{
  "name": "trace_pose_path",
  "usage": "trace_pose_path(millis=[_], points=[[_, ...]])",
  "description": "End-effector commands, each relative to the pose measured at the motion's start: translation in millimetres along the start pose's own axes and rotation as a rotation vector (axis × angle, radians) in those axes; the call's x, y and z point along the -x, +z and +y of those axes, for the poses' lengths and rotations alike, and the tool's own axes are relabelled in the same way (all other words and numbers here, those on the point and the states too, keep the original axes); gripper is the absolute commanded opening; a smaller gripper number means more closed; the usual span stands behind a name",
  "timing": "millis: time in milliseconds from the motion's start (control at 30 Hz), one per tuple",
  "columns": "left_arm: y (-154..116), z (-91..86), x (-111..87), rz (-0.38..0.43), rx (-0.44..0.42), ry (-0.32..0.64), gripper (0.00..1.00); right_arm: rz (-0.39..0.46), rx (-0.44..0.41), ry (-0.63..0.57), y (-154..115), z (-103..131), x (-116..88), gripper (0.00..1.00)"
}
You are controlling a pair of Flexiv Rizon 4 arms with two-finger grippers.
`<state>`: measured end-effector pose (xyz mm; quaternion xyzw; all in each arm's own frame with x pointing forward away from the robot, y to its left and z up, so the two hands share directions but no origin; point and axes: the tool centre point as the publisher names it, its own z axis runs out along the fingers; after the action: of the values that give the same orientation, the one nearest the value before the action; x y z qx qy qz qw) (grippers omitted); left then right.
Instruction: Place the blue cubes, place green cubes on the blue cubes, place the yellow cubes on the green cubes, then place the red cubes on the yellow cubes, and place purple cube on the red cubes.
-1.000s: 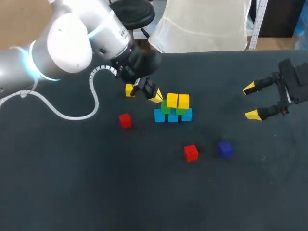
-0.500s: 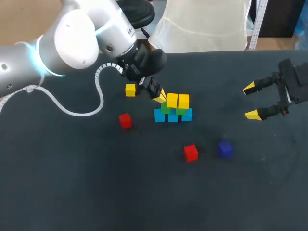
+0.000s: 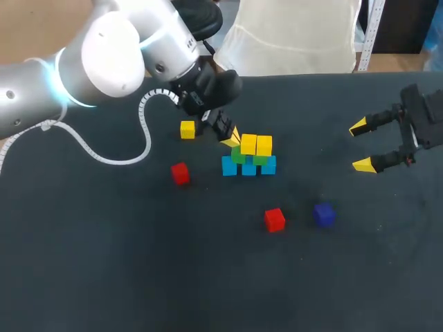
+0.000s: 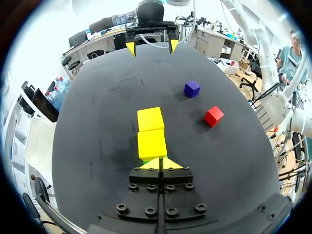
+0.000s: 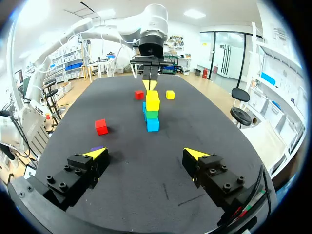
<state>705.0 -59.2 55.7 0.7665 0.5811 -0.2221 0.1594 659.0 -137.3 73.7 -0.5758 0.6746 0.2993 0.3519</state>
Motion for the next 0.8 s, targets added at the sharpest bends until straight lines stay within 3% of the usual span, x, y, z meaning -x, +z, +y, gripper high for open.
trace_pose_path(millis=[33,500,533,567,600,633,667,800], points=[[0.4,2.4,-0.1,0.004,-0.007,0.0,0.0,-0.002,0.002,-0.001,0.7,-1.0,-0.5,1.0],[-0.6,3.4,-2.4,-0.001,-0.006,-0.008,0.0,-0.002,0.002,-0.001,0.7,-1.0,-0.5,1.0],[-1.9,3.6,-4.0,-0.002,-0.007,-0.014,0.18,-0.002,0.002,-0.001,0.7,-1.0,-0.5,1.0],[-3.7,3.8,-5.7,-0.01,-0.003,-0.021,0.42,-0.002,0.002,-0.001,0.7,-1.0,-0.5,1.0],[-6.5,3.7,-7.7,-0.016,0.005,-0.029,0.73,-0.002,0.002,-0.001,0.7,-1.0,-0.5,1.0],[-9.8,3.8,-9.9,-0.024,0.01,-0.038,0.95,-0.002,0.002,-0.001,0.7,-1.0,-0.5,1.0],[-13.0,4.1,-12.2,-0.029,0.016,-0.043,1.0,-0.002,0.002,-0.001,0.7,-1.0,-0.5,1.0],[-28.3,7.5,-23.0,-0.037,0.049,-0.065,1.0,-0.002,0.002,-0.001,0.7,-1.0,-0.5,1.0]])
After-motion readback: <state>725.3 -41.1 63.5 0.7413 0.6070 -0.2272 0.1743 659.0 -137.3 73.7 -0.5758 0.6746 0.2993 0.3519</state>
